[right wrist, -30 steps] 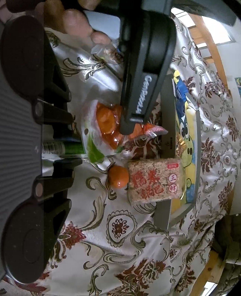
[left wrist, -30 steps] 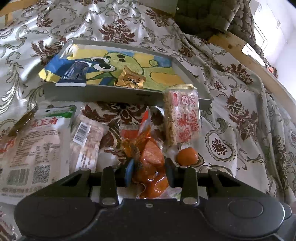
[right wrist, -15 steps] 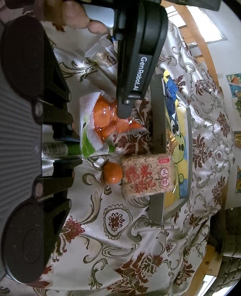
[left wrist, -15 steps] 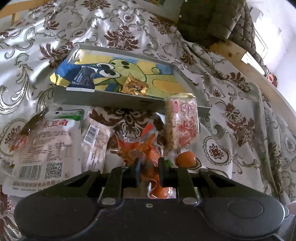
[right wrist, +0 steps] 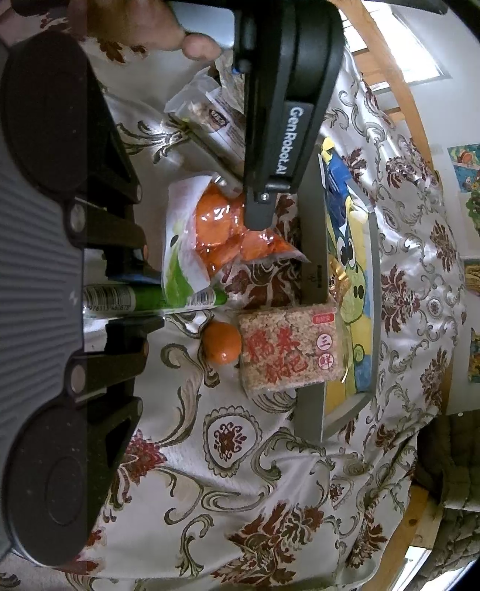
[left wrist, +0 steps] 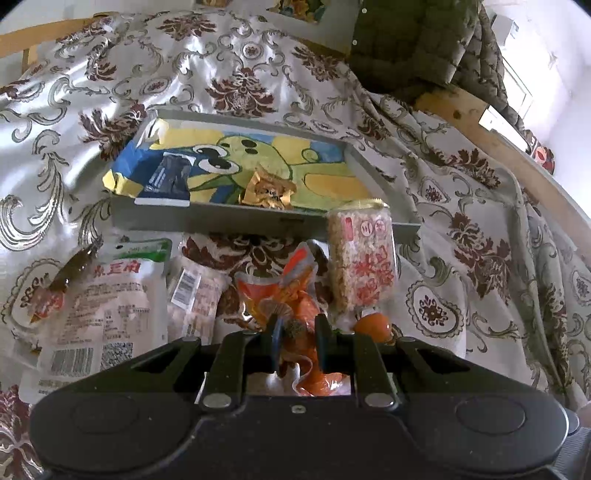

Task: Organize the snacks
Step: 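Lift the orange bag with the left tool while the right tool lifts the green tube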

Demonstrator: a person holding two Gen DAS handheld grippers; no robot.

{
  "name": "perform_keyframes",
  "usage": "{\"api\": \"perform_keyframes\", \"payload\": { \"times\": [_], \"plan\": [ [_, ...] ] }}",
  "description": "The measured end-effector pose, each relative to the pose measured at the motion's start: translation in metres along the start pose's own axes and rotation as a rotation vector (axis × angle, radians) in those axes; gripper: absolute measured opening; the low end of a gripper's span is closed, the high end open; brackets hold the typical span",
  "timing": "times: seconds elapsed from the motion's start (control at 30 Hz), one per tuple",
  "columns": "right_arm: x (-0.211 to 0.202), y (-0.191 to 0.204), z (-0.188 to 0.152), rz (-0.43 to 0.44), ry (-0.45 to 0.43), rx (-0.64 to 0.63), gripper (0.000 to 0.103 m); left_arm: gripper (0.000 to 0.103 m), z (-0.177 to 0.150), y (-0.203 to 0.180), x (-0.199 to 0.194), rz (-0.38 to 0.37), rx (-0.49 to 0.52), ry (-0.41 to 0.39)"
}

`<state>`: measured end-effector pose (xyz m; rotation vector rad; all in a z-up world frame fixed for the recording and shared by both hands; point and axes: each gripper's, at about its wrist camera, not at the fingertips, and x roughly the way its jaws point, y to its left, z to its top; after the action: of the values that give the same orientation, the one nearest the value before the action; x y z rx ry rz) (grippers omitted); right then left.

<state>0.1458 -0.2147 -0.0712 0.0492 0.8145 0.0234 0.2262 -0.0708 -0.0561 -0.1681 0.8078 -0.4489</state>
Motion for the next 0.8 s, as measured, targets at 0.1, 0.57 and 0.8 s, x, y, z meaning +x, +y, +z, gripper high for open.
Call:
{"api": "perform_keyframes", "payload": {
  "times": [0.1, 0.57, 0.8],
  "plan": [
    [-0.001, 0.0, 0.0, -0.004, -0.005, 0.003, 0.02, 0.019, 0.002, 0.001, -0.004, 0.002, -0.006, -0.015],
    [-0.008, -0.006, 0.002, -0.013, -0.042, 0.043, 0.02, 0.018, 0.012, 0.003, -0.021, 0.001, -0.031, -0.09],
    [-0.017, -0.011, 0.005, -0.027, -0.102, 0.07, 0.02, 0.017, 0.018, 0.003, -0.029, 0.003, -0.043, -0.132]
  ]
}}
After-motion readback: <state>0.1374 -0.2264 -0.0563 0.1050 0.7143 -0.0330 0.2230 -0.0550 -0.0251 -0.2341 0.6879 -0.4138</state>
